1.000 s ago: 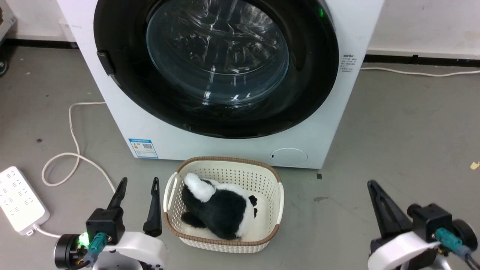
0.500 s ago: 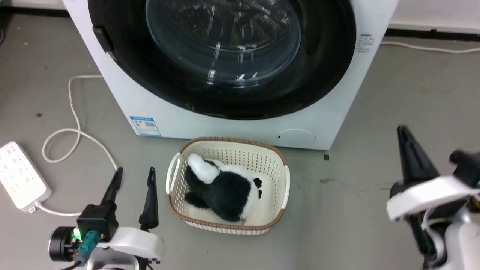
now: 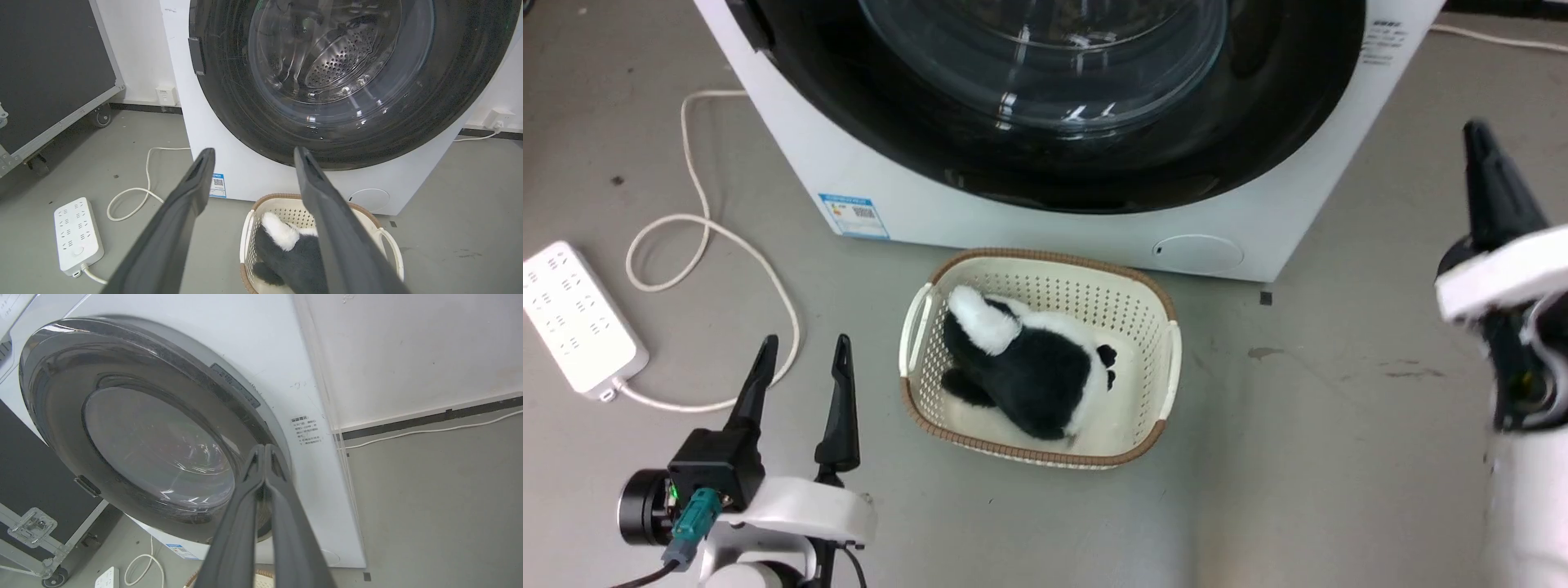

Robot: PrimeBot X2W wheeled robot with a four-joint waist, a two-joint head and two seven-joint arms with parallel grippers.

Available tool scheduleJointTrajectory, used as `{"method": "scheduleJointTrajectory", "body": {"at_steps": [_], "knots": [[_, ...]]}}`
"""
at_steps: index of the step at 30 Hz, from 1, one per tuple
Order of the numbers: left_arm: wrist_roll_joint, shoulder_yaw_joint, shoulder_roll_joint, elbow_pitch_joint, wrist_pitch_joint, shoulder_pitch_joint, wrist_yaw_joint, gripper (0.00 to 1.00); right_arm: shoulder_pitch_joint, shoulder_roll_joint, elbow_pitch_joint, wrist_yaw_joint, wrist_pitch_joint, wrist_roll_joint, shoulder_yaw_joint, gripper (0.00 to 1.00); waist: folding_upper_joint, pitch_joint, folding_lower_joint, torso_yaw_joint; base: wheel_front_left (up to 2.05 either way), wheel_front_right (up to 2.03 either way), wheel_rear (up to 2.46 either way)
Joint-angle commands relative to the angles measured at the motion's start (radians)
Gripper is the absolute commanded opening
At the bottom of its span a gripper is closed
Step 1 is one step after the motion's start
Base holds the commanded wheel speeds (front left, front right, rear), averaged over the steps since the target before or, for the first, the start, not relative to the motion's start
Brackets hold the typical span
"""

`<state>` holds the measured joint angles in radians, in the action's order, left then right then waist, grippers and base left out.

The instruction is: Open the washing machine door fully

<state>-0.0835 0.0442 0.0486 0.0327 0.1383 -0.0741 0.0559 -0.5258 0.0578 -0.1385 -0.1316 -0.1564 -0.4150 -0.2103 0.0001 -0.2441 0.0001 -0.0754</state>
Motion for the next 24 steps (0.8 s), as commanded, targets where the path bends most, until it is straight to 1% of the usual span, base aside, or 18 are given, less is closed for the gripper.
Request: {"method": "scheduleJointTrajectory", "body": {"at_steps": [1, 6, 11, 12, 13, 14, 18, 19, 24], "knots": [[-0.007, 0.004, 0.001, 0.006, 0.013, -0.023, 0.005, 1.00, -0.063, -0.004, -0.026, 0.000, -0.020, -0.042, -0.025, 0.00, -0.0001, -0.016, -0.0001, -0.012, 0.00, 0.00, 0.00], [-0.013, 0.010, 0.001, 0.005, 0.023, -0.025, 0.007, 1.00, -0.165, -0.005, -0.099, 0.001, -0.086, -0.118, -0.063, 0.00, -0.0001, -0.045, -0.0001, -0.032, 0.00, 0.00, 0.00], [-0.018, 0.022, 0.001, 0.008, 0.034, -0.032, 0.012, 1.00, -0.273, -0.006, -0.187, 0.001, -0.176, -0.156, -0.108, 0.00, -0.0001, -0.075, -0.0001, -0.048, 0.00, 0.00, 0.00], [-0.018, 0.022, 0.001, 0.008, 0.034, -0.032, 0.012, 1.00, -0.273, -0.006, -0.187, 0.001, -0.176, -0.156, -0.108, 0.00, -0.0001, -0.075, -0.0001, -0.048, 0.00, 0.00, 0.00], [-0.021, 0.023, 0.001, 0.009, 0.038, -0.037, 0.015, 1.00, -0.319, -0.006, -0.222, 0.001, -0.212, -0.162, -0.129, 0.00, -0.0001, -0.088, -0.0001, -0.055, 0.00, 0.00, 0.00], [-0.021, 0.023, 0.001, 0.009, 0.038, -0.037, 0.015, 1.00, -0.319, -0.006, -0.222, 0.001, -0.212, -0.162, -0.129, 0.00, -0.0001, -0.088, -0.0001, -0.055, 0.00, 0.00, 0.00], [-0.028, 0.023, 0.001, 0.011, 0.048, -0.050, 0.020, 1.00, -0.419, 0.003, -0.285, 0.001, -0.289, -0.156, -0.172, 0.00, -0.0001, -0.119, -0.0001, -0.075, 0.00, 0.00, 0.00], [-0.028, 0.023, 0.001, 0.011, 0.048, -0.050, 0.020, 1.00, -0.419, 0.003, -0.285, 0.001, -0.289, -0.156, -0.172, 0.00, -0.0001, -0.119, -0.0001, -0.075, 0.00, 0.00, 0.00], [-0.035, 0.021, 0.001, 0.012, 0.059, -0.060, 0.024, 1.00, -0.516, 0.025, -0.339, 0.001, -0.335, -0.137, -0.227, 0.00, -0.0001, -0.147, -0.0001, -0.093, 0.00, 0.00, 0.00]]}}
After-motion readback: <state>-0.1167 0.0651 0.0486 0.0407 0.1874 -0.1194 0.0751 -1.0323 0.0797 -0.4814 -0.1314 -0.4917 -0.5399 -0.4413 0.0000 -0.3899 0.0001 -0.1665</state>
